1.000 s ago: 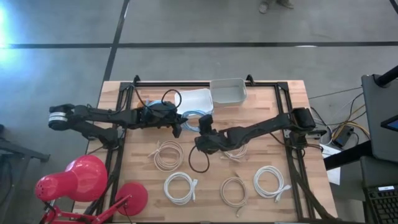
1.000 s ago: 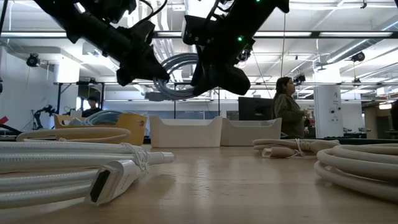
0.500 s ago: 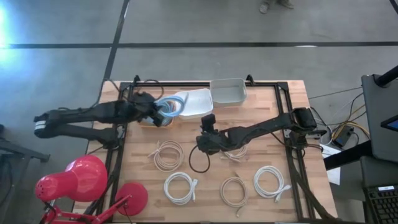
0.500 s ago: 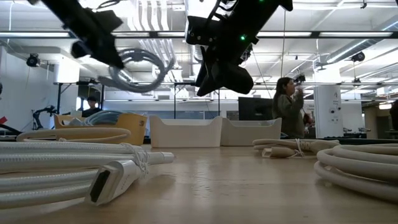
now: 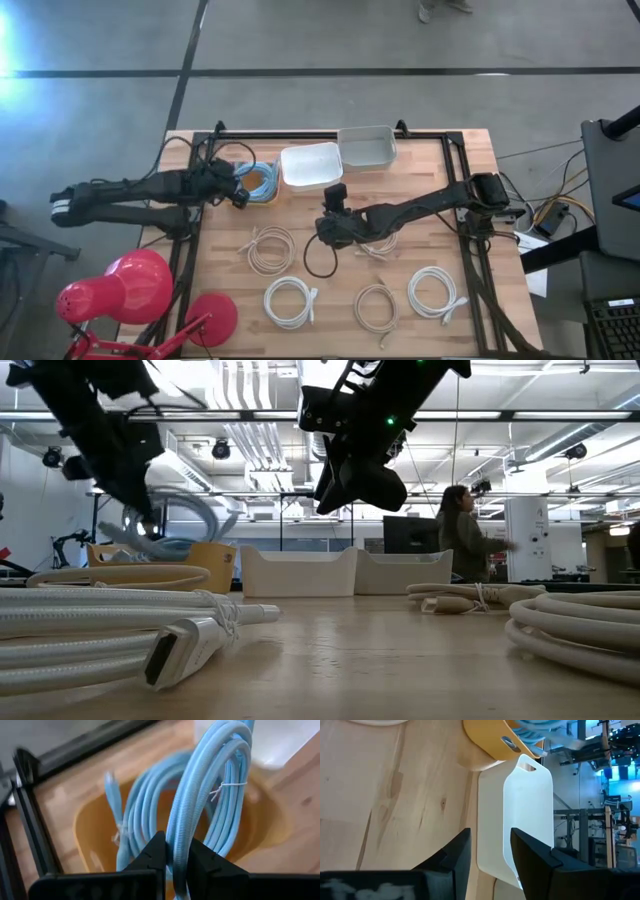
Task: Sort HDMI cables
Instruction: Put the blue HDMI cable into the orange bin
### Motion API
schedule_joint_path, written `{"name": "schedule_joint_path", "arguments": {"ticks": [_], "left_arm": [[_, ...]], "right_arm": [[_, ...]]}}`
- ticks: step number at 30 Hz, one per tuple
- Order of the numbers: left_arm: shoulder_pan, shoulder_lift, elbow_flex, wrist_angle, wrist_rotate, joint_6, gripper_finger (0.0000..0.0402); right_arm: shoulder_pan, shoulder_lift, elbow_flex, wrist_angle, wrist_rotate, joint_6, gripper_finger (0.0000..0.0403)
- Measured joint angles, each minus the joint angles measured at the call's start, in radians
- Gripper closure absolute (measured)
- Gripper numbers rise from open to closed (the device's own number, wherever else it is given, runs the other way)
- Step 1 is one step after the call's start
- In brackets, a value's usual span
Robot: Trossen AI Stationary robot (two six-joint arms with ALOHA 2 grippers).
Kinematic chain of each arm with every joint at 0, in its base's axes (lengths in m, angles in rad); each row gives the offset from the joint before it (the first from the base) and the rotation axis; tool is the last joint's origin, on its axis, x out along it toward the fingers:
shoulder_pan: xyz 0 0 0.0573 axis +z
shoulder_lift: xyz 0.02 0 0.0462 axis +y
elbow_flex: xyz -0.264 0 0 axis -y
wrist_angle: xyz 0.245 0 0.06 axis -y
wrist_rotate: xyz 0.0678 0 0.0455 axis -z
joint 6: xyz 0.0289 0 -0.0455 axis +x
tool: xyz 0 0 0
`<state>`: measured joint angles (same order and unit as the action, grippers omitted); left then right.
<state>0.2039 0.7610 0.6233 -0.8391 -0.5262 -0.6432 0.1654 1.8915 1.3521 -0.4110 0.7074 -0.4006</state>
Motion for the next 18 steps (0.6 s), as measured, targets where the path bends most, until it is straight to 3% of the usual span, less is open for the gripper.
{"name": "schedule_joint_path", "arguments": {"ticks": [11, 18], "left_arm": [[0.014, 0.006, -0.106, 0.024, -0.026, -0.035, 0.036], [0.018, 0.007, -0.15, 0.013, -0.152, -0.021, 0.0301]], "right_arm": [[0.0, 0.001, 0.0, 0.0, 0.0, -0.003, 0.0273], [-0.001, 0.002, 0.0, 0.0, 0.0, -0.018, 0.028]]}}
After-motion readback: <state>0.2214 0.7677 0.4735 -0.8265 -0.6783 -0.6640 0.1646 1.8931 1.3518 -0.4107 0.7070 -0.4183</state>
